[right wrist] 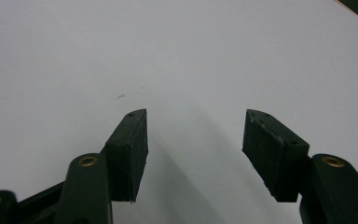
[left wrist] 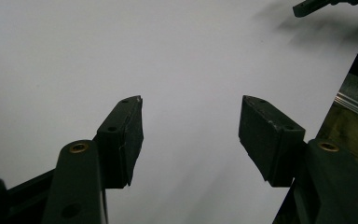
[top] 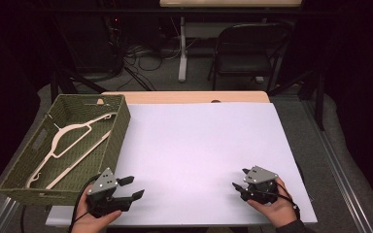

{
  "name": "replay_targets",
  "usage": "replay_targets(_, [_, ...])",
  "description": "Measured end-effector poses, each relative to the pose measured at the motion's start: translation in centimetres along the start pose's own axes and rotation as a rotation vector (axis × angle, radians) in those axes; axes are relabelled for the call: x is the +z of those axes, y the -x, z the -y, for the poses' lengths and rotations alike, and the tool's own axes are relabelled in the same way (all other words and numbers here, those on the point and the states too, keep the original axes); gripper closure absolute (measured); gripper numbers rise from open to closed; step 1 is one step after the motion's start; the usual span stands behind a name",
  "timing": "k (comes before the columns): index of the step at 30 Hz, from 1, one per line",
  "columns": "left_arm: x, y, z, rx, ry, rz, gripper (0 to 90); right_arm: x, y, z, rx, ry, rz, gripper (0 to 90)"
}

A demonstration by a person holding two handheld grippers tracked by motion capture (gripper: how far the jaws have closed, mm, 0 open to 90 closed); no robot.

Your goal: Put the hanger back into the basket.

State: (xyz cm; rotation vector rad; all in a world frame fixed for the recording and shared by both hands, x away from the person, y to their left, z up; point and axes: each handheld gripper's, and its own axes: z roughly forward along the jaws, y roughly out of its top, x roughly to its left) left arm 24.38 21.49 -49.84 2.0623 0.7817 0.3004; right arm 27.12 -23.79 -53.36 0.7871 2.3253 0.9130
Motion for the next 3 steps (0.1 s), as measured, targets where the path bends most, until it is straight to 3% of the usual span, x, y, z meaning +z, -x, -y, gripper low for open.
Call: replay_targets(3, [0.42,-0.08,0.23,0.0,-0.011,0.006,39.7,0.0,0.23,0.18,0.006,-0.004,0.02,40.4])
